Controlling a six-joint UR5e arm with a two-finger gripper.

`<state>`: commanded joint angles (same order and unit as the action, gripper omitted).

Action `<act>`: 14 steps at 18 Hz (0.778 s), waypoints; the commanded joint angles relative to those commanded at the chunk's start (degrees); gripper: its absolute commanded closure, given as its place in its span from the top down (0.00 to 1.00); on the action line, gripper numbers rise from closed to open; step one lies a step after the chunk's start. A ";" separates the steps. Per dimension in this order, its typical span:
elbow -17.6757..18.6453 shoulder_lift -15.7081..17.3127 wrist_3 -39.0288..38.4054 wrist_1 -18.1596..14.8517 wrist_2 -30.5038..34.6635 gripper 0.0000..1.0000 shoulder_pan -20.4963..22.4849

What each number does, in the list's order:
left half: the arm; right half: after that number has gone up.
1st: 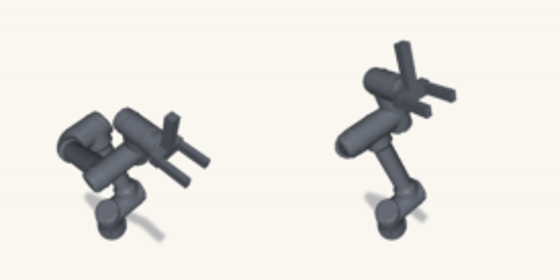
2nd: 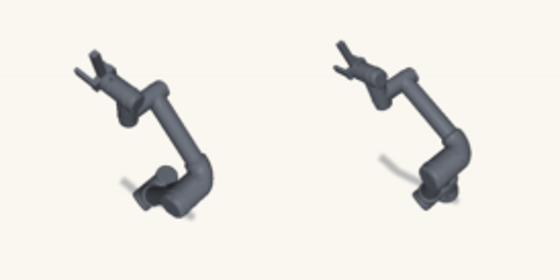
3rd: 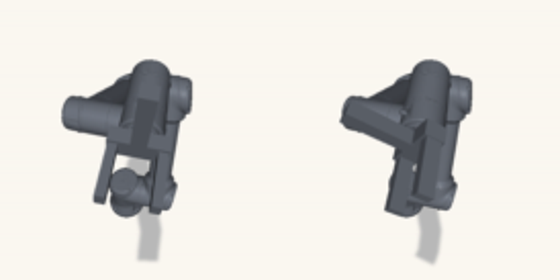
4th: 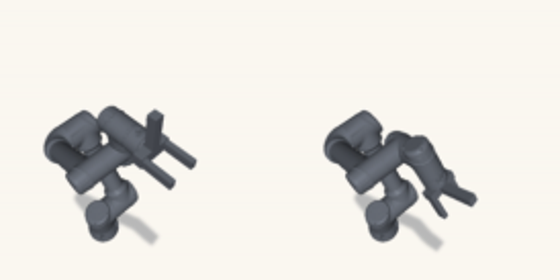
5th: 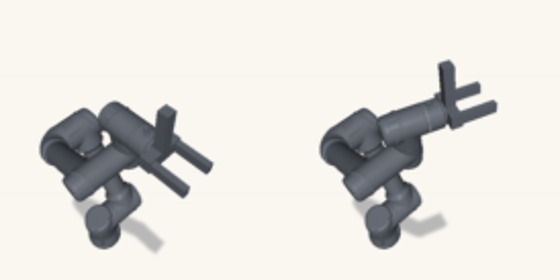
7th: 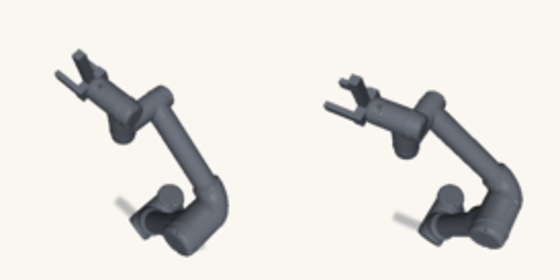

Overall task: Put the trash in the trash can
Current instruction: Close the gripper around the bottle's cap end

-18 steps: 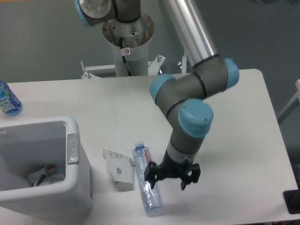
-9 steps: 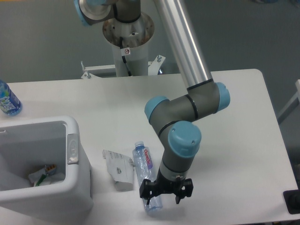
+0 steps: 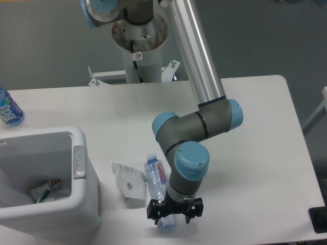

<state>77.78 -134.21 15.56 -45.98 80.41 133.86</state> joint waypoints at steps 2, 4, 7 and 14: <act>0.44 0.26 -0.79 0.10 0.27 1.00 -0.09; 0.44 0.09 -0.79 0.19 0.88 1.00 -0.09; 0.44 0.35 -0.70 0.19 1.50 0.81 -0.18; 0.44 0.61 -0.35 0.19 1.76 0.60 -0.18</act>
<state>78.22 -133.59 15.20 -45.79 82.18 133.68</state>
